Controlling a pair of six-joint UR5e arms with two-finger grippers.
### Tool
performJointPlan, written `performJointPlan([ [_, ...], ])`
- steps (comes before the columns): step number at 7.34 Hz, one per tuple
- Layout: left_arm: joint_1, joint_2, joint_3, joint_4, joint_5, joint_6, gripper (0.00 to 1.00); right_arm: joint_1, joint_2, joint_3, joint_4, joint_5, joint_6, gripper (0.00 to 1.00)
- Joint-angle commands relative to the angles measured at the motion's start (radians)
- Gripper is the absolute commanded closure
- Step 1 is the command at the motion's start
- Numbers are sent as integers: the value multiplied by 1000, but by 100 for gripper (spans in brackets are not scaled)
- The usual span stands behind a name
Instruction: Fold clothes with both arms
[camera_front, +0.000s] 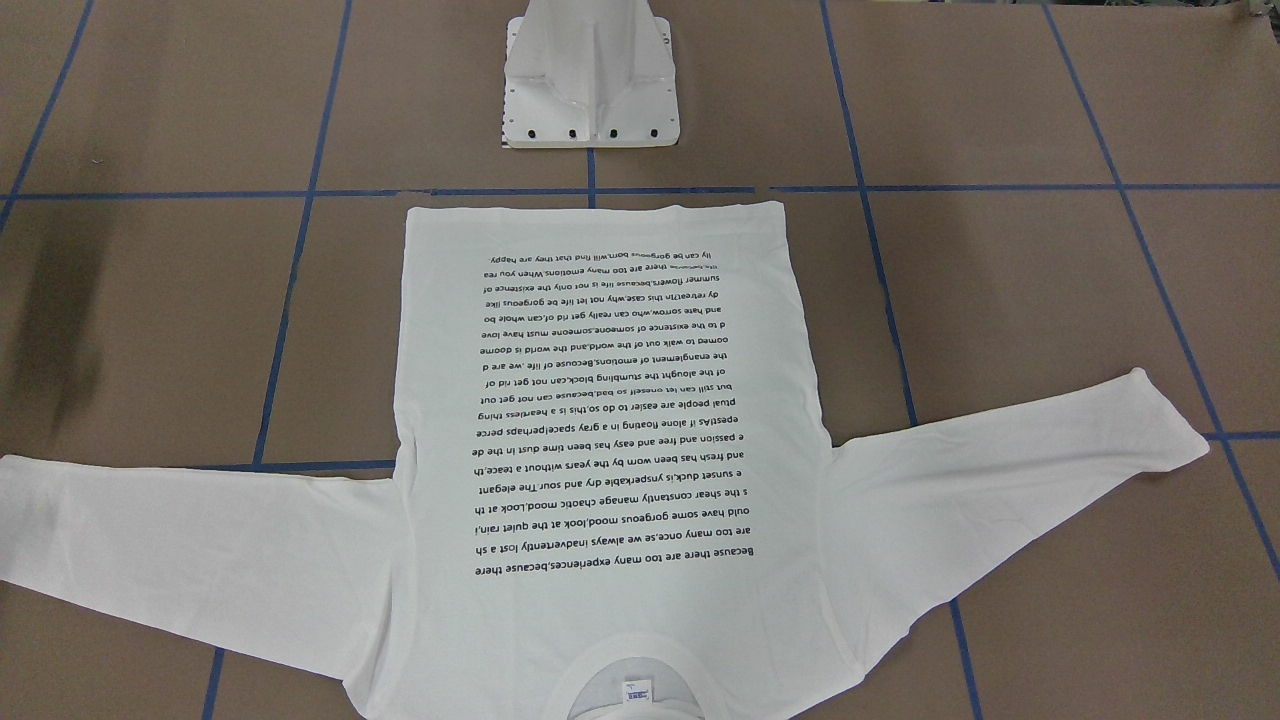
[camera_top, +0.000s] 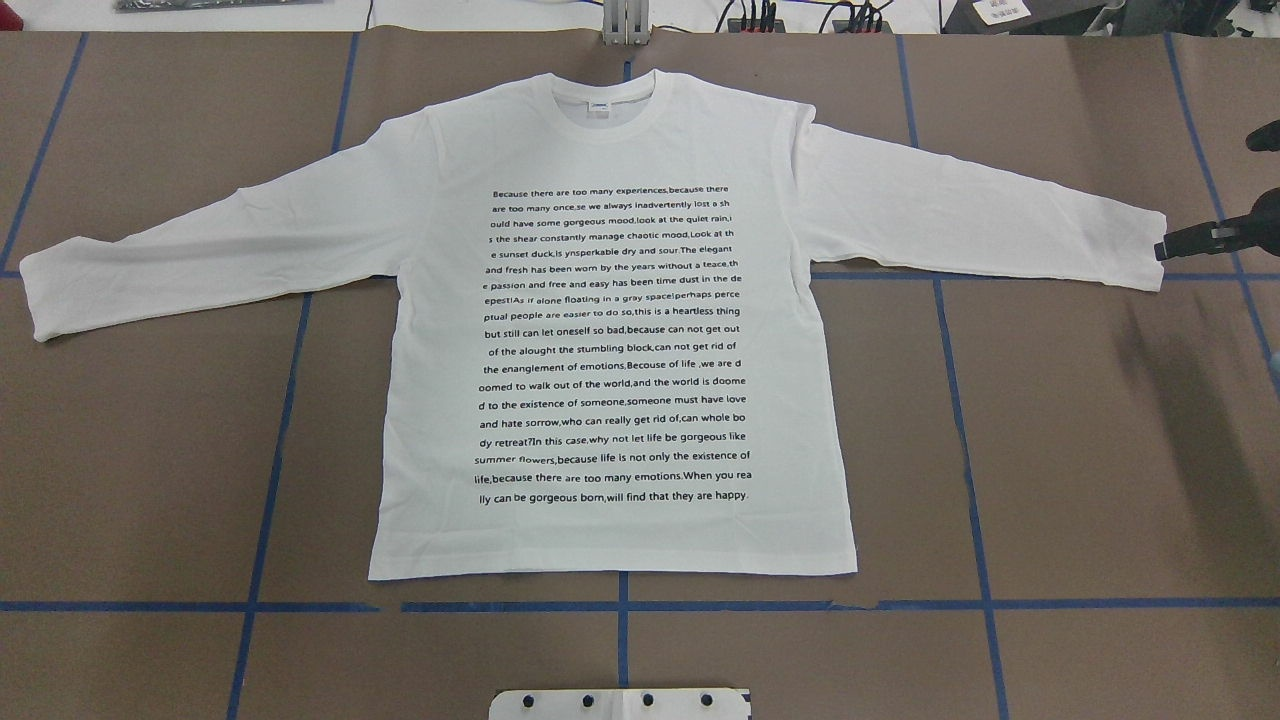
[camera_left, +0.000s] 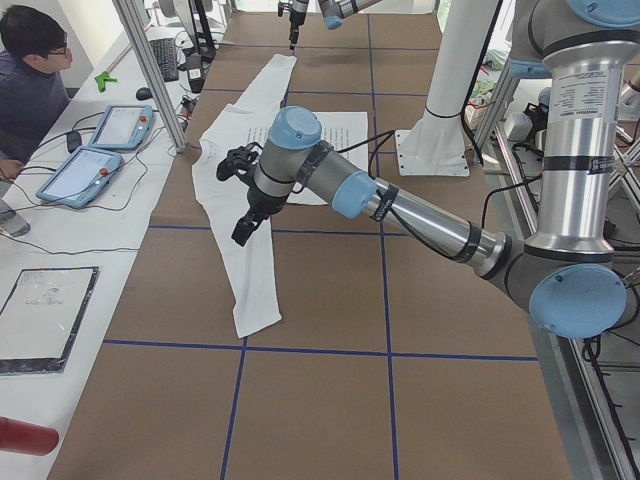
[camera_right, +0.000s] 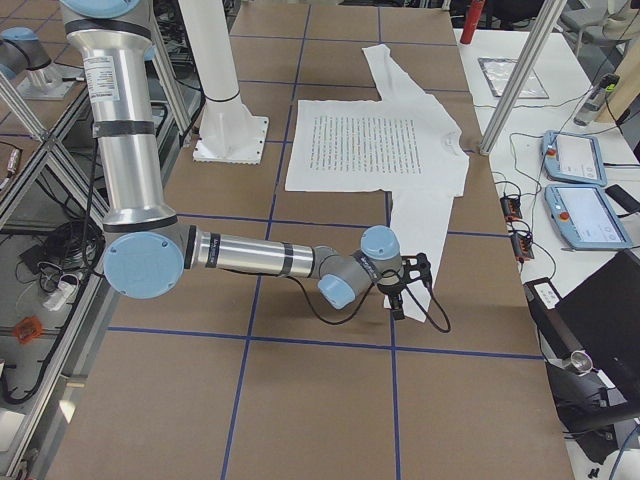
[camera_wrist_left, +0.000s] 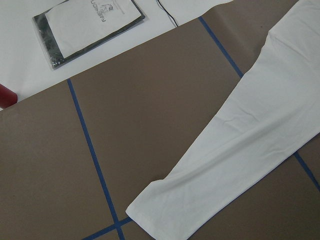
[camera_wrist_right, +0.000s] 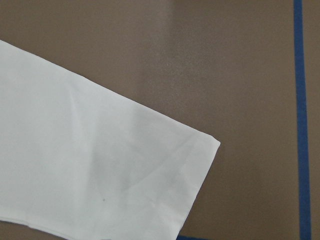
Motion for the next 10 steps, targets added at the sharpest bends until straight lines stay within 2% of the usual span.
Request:
performJointPlan([
  [1, 0, 0, -1, -8, 2, 1, 0, -30, 17, -41, 7, -7, 4, 7],
  [4, 0, 0, 1, -15, 2, 1, 0, -55, 17, -48, 7, -9, 4, 20],
  [6, -2, 0, 1, -17, 2, 1, 0, -62, 17, -50, 5, -9, 4, 32],
  [7, -2, 1, 1, -17, 2, 2, 0, -67, 19, -51, 7, -9, 4, 46],
  [8, -2, 1, 1, -15, 2, 4, 0, -68, 25, -53, 5, -7, 4, 68],
  [9, -3, 1, 1, -15, 3, 4, 0, -68, 26, -50, 5, -7, 5, 100],
  [10, -3, 1, 1, -17, 3, 4, 0, -68, 26, -42, 5, -3, 5, 100],
])
